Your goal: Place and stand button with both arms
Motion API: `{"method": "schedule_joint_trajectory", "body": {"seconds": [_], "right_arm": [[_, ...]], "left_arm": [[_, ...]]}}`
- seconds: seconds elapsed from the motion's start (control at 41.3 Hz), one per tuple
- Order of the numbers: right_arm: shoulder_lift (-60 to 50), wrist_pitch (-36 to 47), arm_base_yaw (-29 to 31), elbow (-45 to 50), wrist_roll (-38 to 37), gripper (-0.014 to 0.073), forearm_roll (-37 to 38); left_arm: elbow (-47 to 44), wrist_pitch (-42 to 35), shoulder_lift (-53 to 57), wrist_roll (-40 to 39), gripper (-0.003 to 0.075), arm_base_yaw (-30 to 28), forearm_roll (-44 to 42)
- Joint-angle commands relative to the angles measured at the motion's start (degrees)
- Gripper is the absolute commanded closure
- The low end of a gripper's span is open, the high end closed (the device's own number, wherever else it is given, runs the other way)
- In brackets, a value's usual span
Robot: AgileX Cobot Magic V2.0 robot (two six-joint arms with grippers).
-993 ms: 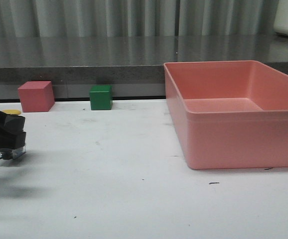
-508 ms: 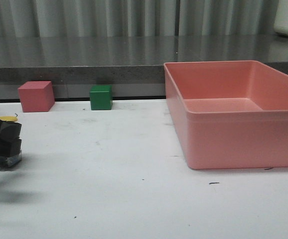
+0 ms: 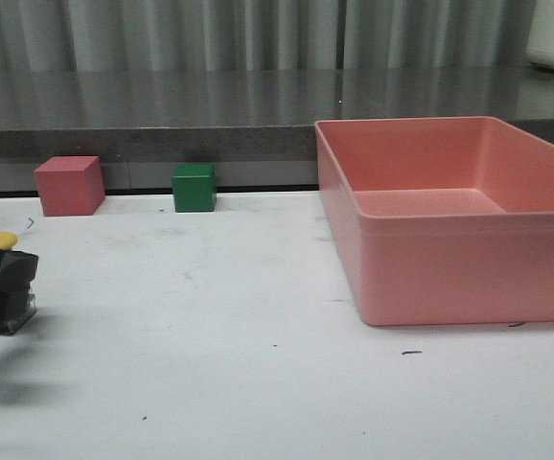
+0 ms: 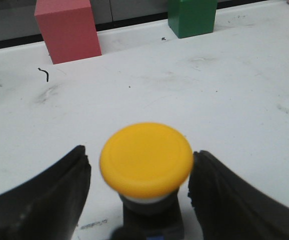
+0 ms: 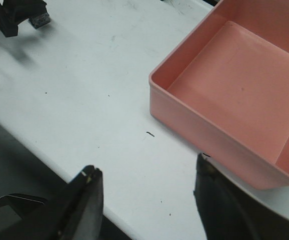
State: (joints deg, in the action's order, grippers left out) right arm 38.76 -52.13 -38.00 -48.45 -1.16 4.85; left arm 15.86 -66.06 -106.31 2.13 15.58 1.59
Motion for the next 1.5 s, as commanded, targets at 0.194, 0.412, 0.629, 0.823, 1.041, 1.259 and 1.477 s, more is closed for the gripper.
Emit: {"method": "schedule_joint_trajectory", "body": {"seconds": [0.194,0.412,0.629,0.823,1.041,1.259,1.477], "right_arm": [[-0.1,3.3,0.3,-1.4,0.7,0.0158,0.2],[-0.1,3.3,0.3,-1.4,0.7,0.0158,0.2],[-0.1,3.3,0.3,-1.4,0.7,0.0158,0.2],[-0.1,3.3,0.3,-1.4,0.7,0.0158,0.2],[-0.1,3.3,0.3,-1.4,0.7,0.0158,0.2],[-0.1,3.3,0.3,-1.4,0.7,0.0158,0.2],[-0.1,3.3,0.3,-1.4,0.7,0.0158,0.2]], "left_arm": [[-3.0,-4.9,8.8,-1.4,0.0268,-0.1,1.6],[-3.4,14.3,21.2,-1.4,0.0268,-0.1,1.6],[-1.7,38.4,35.3,-2.1,0.0277,-0.1,4.1],[7.3,68.5,46.1,-2.1,0.0279,-0.1,7.6],[20.2,96.7,54.3,-1.6,0.0279,-0.1,3.0],[30.6,111.1,61.2,-1.6,0.0279,-0.1,2.6],[34.6,120.1,68.0,-1.6,0.0279,-0.1,2.9]]}}
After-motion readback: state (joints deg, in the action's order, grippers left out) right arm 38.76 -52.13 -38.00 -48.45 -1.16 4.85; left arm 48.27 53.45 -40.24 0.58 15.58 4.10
